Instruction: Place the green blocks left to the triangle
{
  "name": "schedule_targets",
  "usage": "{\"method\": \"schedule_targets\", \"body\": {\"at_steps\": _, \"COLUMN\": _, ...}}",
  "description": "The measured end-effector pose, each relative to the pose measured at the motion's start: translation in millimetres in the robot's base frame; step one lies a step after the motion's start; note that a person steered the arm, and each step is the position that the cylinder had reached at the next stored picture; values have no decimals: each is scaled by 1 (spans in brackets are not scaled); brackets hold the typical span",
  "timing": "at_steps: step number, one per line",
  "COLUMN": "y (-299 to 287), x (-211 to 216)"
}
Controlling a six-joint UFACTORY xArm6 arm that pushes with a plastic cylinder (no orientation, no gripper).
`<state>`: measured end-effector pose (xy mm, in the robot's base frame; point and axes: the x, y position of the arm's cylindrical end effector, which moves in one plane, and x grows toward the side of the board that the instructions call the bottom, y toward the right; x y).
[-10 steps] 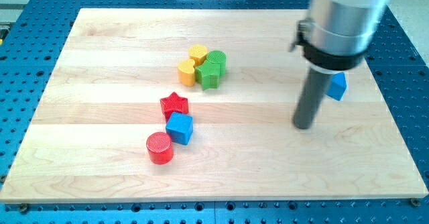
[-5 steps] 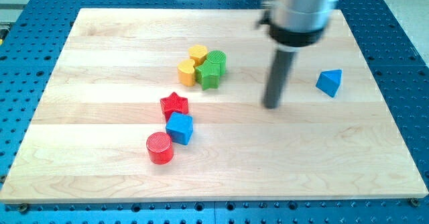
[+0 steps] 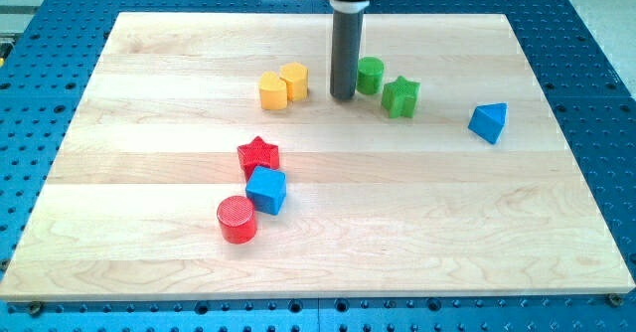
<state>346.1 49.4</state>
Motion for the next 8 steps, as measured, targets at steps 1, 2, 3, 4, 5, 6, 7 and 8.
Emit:
{"method": "schedule_targets", "body": {"at_steps": 1, "y": 58, "x": -1}}
{"method": "schedule_targets", "body": {"at_steps": 2, "y": 42, "x": 32}}
{"method": "schedule_targets", "body": {"at_steps": 3, "y": 34, "x": 26}}
{"method": "schedule_targets", "body": {"at_steps": 4, "y": 56, "x": 55}}
{"method": "schedule_targets", "body": {"at_steps": 5, "y": 70, "x": 55}}
{"method": "schedule_targets", "body": {"at_steps": 6, "y": 107, "x": 17}}
{"method": "schedule_targets", "body": {"at_steps": 7, "y": 163, "x": -29}}
{"method": "schedule_targets", "body": {"at_steps": 8, "y": 97, "x": -55}}
